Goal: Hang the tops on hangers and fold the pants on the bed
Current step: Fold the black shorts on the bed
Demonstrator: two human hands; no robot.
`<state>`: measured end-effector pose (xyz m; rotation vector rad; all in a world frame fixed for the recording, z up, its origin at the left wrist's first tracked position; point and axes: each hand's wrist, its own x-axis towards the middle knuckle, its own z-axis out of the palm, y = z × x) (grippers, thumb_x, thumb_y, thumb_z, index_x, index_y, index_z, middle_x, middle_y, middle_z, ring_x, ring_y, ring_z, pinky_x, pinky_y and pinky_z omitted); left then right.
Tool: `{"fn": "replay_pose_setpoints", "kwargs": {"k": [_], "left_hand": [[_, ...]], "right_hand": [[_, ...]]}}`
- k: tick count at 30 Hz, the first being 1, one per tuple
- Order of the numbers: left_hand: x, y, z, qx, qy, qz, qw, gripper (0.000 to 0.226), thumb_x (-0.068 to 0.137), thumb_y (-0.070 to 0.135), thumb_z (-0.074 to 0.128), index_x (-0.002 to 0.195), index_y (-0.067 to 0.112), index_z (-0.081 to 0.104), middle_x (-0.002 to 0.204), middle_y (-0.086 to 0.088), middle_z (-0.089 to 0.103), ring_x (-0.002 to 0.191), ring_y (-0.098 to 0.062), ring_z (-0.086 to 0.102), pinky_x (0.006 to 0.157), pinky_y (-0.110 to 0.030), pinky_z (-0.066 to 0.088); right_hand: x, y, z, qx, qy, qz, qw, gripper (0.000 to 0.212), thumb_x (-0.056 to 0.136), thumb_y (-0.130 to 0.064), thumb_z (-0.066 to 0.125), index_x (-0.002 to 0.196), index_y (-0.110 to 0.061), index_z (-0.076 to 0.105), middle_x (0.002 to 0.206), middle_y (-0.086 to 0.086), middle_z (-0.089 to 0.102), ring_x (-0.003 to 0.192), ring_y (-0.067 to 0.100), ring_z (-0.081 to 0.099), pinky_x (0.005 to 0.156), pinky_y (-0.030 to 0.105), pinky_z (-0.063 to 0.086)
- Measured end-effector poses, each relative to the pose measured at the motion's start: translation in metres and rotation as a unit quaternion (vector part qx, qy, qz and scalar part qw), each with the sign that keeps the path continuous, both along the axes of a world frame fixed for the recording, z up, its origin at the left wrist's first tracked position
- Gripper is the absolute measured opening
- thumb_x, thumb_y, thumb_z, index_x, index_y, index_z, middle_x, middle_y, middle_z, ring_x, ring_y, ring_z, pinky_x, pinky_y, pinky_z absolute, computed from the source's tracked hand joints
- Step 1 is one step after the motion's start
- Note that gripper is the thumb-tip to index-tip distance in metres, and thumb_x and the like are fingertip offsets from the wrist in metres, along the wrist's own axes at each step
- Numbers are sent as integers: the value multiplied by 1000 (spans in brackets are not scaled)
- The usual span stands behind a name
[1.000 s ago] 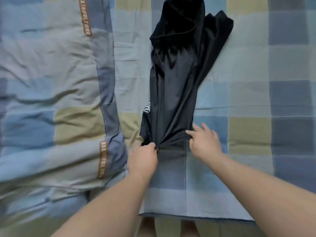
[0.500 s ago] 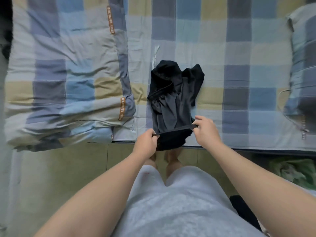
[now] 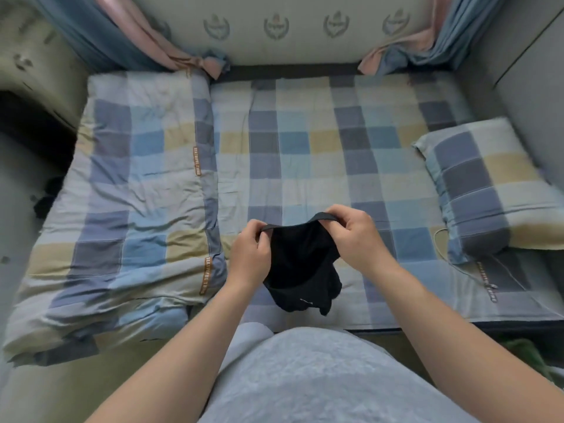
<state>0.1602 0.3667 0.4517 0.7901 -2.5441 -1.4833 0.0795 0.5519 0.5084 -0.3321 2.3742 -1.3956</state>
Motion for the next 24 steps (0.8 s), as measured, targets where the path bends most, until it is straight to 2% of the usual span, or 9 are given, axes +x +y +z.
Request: {"fn": "replay_pose_setpoints", "kwargs": {"k": [2, 5, 8, 11, 14, 17, 20, 23, 24], "left_hand": [[-13, 6, 19, 22, 53, -2, 998, 11, 103, 20, 52, 103, 21, 63, 99, 4, 68, 91, -3, 62, 79, -21, 49], [-26, 20, 40, 45, 118, -15, 992, 22, 102, 28, 56, 124, 29, 53, 129, 6, 53, 119, -13, 56, 99, -33, 50], [-28, 36, 57, 27, 163, -36, 986, 31, 100, 36, 56, 129, 28, 47, 143, 6, 35, 133, -12, 43, 107, -42, 45], [-24, 49, 70, 12, 189, -88, 978, 38, 94, 53, 51, 128, 36, 45, 148, 18, 27, 139, 5, 29, 108, -25, 36], [-25, 58, 77, -1, 143, -191, 971, 56, 87, 54, 61, 137, 34, 45, 153, 20, 27, 138, 6, 31, 108, -26, 36], [-31, 65, 80, -14, 132, -211, 968, 58, 88, 28, 72, 140, 29, 45, 140, 12, 46, 126, 2, 45, 105, -29, 44], [-36, 65, 82, -15, 134, -118, 984, 47, 92, 15, 68, 133, 26, 48, 120, 4, 54, 102, 2, 55, 84, -10, 45], [-45, 53, 86, -13, 127, -27, 991, 7, 100, 20, 56, 96, 25, 55, 89, 1, 60, 77, -9, 58, 63, -15, 43], [-49, 48, 87, -33, 121, -28, 992, 19, 103, 23, 52, 84, 22, 56, 76, 3, 59, 69, -11, 55, 59, -20, 40]], "right_hand": [[-9, -3, 22, -37, 14, -4, 999, 26, 97, -13, 58, 73, -21, 65, 61, -11, 56, 62, 11, 51, 60, 29, 41], [-21, -7, 55, -96, 25, -27, 995, 30, 98, -12, 59, 71, -23, 64, 60, -17, 58, 60, 2, 53, 57, 14, 41], [-30, -6, 76, -145, -7, -81, 986, 25, 98, -15, 59, 75, -15, 66, 63, -6, 64, 60, 8, 61, 51, 22, 48], [-35, -1, 91, -183, -42, -118, 975, 23, 99, -13, 57, 77, -12, 64, 65, 1, 66, 64, 18, 68, 52, 32, 54], [-38, 4, 101, -224, -71, -142, 961, 21, 99, -12, 55, 80, -11, 62, 67, 6, 65, 64, 25, 70, 54, 35, 57], [-43, 8, 106, -269, -97, -157, 945, 20, 100, -9, 51, 82, -9, 61, 73, 12, 64, 62, 27, 69, 56, 36, 57], [-51, 15, 108, -315, -120, -180, 924, 18, 101, -7, 51, 85, -10, 61, 81, 13, 68, 71, 27, 72, 61, 35, 58], [-56, 26, 101, -355, -153, -208, 898, 12, 101, -5, 52, 94, -10, 61, 90, 12, 74, 81, 27, 75, 66, 35, 60], [-57, 28, 97, -363, -165, -211, 893, 10, 102, -5, 52, 98, -9, 61, 94, 11, 76, 86, 27, 76, 67, 35, 60]]}}
